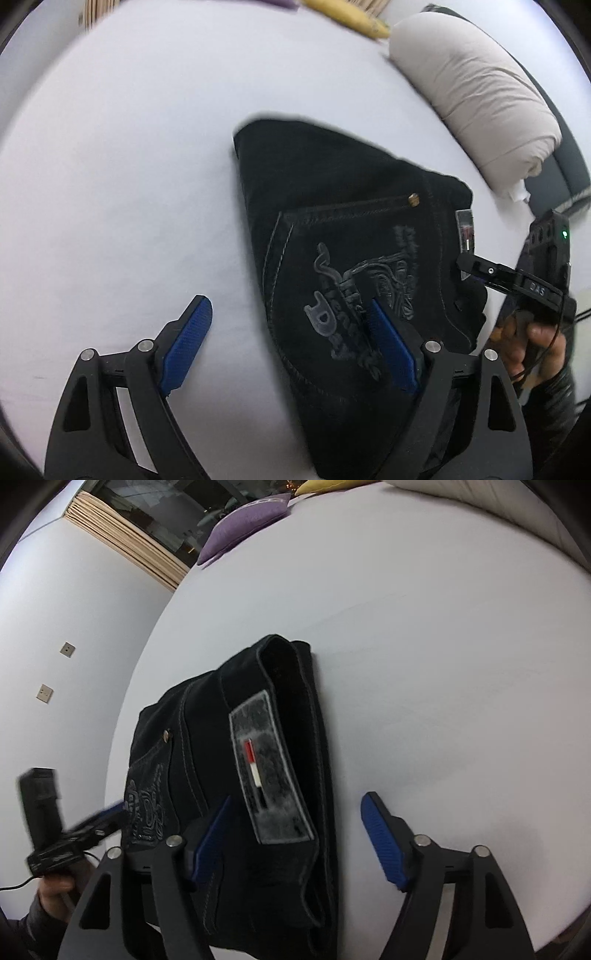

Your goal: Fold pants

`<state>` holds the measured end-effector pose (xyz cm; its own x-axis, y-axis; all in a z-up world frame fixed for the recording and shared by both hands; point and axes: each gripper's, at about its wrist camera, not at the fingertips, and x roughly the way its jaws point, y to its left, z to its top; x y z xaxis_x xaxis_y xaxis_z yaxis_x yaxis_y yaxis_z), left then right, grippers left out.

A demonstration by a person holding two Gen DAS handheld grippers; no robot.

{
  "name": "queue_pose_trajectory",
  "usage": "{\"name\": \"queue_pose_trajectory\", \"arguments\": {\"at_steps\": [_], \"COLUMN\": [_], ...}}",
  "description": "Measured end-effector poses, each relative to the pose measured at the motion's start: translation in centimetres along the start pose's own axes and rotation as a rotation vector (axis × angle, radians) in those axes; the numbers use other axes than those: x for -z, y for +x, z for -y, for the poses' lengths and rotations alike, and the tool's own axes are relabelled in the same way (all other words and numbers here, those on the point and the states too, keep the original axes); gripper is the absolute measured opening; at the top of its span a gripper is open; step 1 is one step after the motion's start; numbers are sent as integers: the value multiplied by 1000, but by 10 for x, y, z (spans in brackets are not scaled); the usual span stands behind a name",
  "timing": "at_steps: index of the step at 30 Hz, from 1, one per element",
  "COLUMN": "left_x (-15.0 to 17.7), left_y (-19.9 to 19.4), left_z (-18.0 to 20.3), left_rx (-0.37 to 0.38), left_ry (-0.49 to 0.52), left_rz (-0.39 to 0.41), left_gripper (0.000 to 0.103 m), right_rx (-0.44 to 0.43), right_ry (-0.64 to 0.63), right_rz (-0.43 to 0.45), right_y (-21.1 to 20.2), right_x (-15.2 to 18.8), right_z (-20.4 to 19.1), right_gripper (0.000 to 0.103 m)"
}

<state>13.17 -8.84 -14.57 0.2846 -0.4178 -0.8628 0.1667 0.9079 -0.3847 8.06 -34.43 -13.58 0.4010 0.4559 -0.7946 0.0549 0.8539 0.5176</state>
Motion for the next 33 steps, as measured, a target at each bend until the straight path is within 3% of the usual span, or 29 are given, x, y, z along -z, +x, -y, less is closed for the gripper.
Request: {"name": "queue_pose_trajectory", "arguments": {"at_steps": [2, 4, 5, 6, 8, 11, 15, 17, 20, 24, 29, 33], "left_x": [-4, -9, -12, -15, -21, -25, -28, -33, -57, -113, -186, -225], "left_y": [8, 13, 18, 22, 25, 21, 6, -11, -45, -82, -89, -58], "left_z": [0, 5, 9, 12, 15, 16, 9, 6, -8, -31, -58, -89], "left_rx": [24, 49, 65, 68, 69, 88, 122, 126, 93, 27, -70, -94], "left_ry": [-7, 8, 19, 29, 35, 53, 51, 68, 101, 162, 219, 217], "left_rz": [-6, -17, -33, -47, -55, -46, -20, 11, 88, 180, 238, 219], "left_gripper": [86, 81, 70, 65, 55, 36, 22, 20, 20, 20, 20, 21], "right_rx": [-32, -3, 6, 6, 3, 37, 46, 22, -42, -118, -172, -198], "right_ry": [-20, -37, -41, -25, 1, -41, -89, -123, -143, -158, -121, -54], "right_rz": [-29, -46, -48, -46, -39, -20, 17, 40, 64, 103, 116, 88], "right_y": [6, 12, 13, 12, 9, -1, -16, -29, -37, -31, 5, 63], "right_x": [-1, 0, 0, 1, 1, 7, 4, -2, -20, -70, -136, -168], "right_z": [-5, -9, -9, -7, -4, -19, -53, -72, -92, -119, -135, -127], "right_gripper": [68, 62, 55, 52, 35, 21, 19, 18, 18, 18, 18, 18]}}
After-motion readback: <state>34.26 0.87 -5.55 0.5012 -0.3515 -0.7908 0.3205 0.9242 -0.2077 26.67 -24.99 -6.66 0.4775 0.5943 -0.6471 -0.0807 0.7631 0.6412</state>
